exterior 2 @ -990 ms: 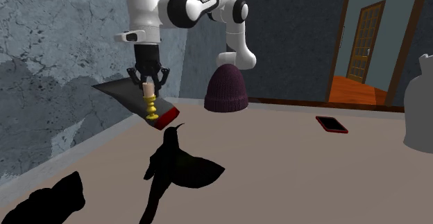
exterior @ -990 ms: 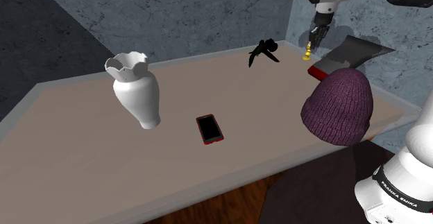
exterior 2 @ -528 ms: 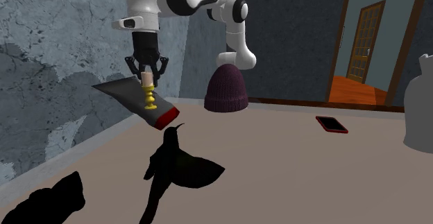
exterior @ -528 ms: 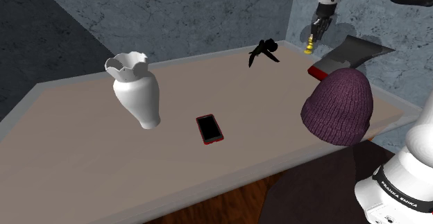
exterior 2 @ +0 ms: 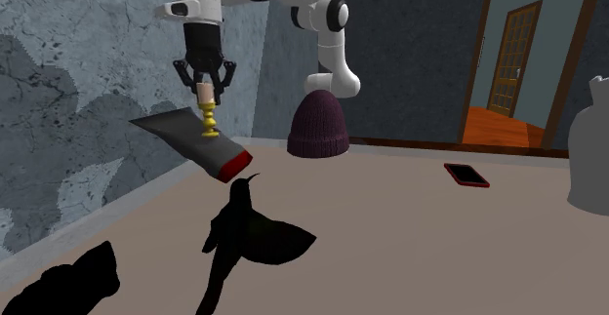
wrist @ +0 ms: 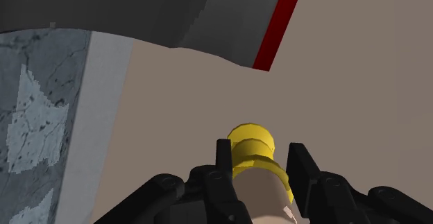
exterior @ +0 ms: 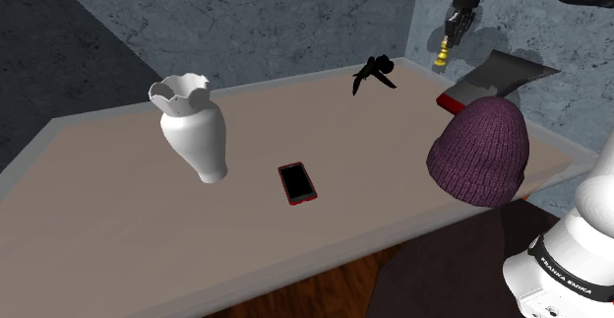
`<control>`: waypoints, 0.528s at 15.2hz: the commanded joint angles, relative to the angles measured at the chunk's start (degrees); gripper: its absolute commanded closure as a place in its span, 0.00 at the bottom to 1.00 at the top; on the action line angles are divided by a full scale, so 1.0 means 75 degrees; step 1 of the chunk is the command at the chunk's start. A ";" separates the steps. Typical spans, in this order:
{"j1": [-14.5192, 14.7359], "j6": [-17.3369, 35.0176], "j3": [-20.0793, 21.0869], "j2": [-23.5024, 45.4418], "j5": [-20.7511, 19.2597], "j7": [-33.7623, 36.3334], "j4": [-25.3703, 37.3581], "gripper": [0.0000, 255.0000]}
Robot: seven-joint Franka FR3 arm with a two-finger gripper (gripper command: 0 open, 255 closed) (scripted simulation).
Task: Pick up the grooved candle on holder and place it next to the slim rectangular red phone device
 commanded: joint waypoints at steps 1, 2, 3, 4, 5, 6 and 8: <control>-0.0020 -0.0226 -0.0005 0.0009 0.0000 0.0007 0.0233 1.00; -0.0033 -0.0333 -0.0007 0.0017 0.0002 0.0009 0.0349 1.00; -0.0046 -0.0442 -0.0010 0.0028 0.0005 0.0010 0.0468 1.00; -0.0060 -0.0552 -0.0012 0.0042 0.0008 0.0012 0.0591 1.00; -0.0075 -0.0663 -0.0013 0.0058 0.0014 0.0012 0.0719 1.00; -0.0092 -0.0776 -0.0015 0.0076 0.0020 0.0013 0.0850 1.00; -0.0110 -0.0894 -0.0016 0.0098 0.0027 0.0013 0.0989 1.00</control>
